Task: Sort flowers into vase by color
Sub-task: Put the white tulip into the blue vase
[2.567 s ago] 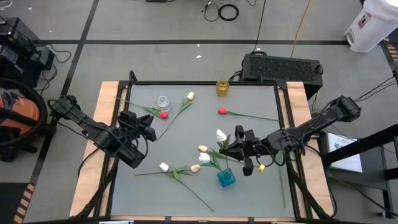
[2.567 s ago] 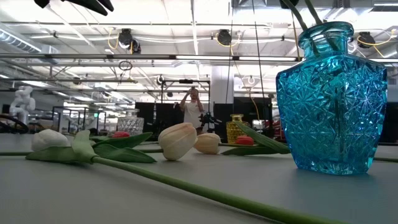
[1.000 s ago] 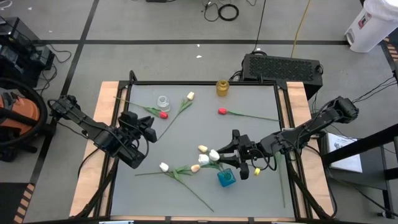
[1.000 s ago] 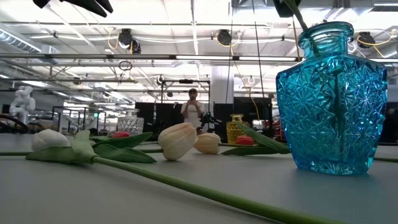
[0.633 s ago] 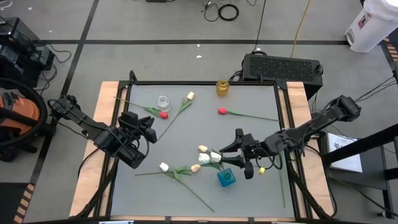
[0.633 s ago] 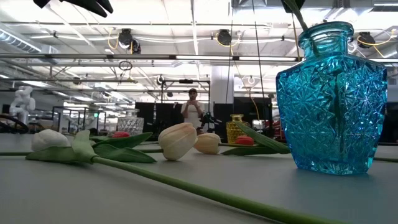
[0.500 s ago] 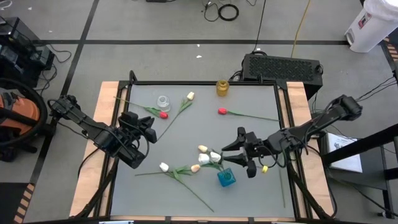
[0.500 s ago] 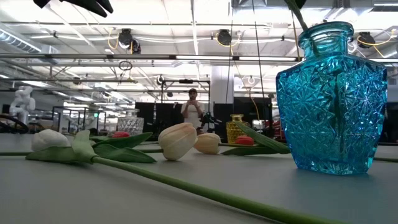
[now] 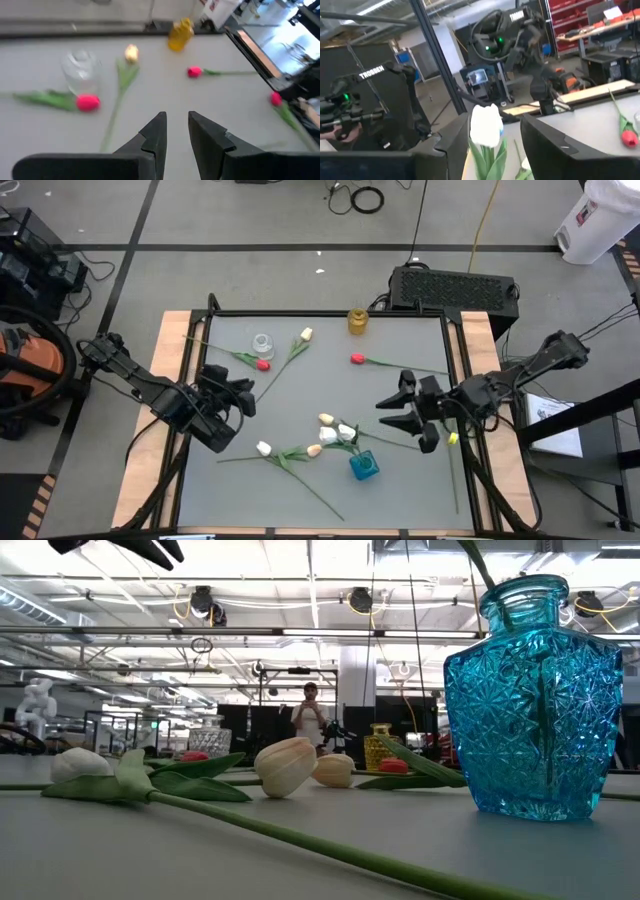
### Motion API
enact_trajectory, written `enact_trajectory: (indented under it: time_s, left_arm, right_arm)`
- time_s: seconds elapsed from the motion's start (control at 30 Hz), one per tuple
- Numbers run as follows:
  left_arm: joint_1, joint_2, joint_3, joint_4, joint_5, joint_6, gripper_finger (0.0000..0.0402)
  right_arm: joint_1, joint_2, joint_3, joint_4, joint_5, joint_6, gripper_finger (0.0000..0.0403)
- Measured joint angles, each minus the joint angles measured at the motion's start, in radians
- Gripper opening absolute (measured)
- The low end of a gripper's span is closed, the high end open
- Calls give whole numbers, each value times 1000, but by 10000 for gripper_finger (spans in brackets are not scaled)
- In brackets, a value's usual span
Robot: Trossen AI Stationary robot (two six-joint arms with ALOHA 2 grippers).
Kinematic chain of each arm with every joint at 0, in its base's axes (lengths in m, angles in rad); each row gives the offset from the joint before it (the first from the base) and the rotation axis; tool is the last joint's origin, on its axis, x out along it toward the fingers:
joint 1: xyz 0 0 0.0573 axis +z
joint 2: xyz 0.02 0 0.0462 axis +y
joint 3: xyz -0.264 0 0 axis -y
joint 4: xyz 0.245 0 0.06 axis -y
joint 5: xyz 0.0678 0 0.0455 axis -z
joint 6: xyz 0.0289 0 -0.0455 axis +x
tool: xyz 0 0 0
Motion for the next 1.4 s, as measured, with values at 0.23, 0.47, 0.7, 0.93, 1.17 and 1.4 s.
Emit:
enact_trajectory:
  time_s: [0.23,0.47,0.7,0.93,1.17,1.4]
  left_arm:
    - [0,0,0,204,142,-1,86]
    - [-32,41,0,418,187,-8,86]
    - [-109,123,0,542,192,-124,86]
    - [-182,204,0,539,243,-340,86]
    - [-210,310,28,521,250,-615,86]
    - [-133,433,104,515,333,-704,86]
  right_arm:
    - [-2,-70,0,-11,61,-95,169]
    - [-3,-127,0,-10,150,-204,169]
    - [-3,-164,0,-8,162,-192,169]
    - [-2,-179,0,-14,161,-155,169]
    - [-2,-214,0,-50,158,-248,169]
    - [-2,-306,0,-84,157,-304,169]
